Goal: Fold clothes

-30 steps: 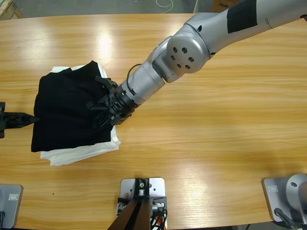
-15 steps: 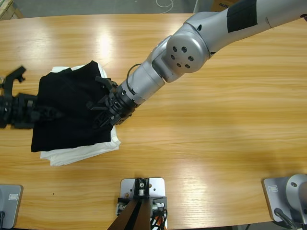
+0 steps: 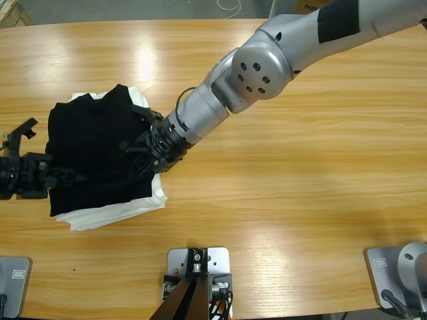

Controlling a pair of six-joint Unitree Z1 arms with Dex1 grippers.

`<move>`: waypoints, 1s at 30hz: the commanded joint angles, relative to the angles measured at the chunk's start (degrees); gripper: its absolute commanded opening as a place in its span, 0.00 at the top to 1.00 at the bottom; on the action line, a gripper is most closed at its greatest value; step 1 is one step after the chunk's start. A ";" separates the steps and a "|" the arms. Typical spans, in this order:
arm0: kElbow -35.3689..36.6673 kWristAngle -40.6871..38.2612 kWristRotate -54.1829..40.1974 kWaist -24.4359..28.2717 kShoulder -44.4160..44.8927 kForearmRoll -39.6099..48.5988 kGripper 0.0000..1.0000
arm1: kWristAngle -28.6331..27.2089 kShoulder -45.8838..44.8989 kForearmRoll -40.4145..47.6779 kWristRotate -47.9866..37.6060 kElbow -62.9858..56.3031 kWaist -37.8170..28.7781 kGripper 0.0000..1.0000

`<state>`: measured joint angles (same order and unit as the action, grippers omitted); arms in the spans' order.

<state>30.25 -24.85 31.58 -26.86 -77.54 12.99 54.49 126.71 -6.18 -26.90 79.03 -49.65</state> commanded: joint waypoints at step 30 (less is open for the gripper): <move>-0.03 -0.64 1.65 -0.39 0.38 1.25 1.00 | -10.65 12.09 -10.04 6.37 19.68 8.69 1.00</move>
<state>31.47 -25.12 32.57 -26.91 -76.52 13.18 51.79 135.31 -13.31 -23.12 101.42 -43.57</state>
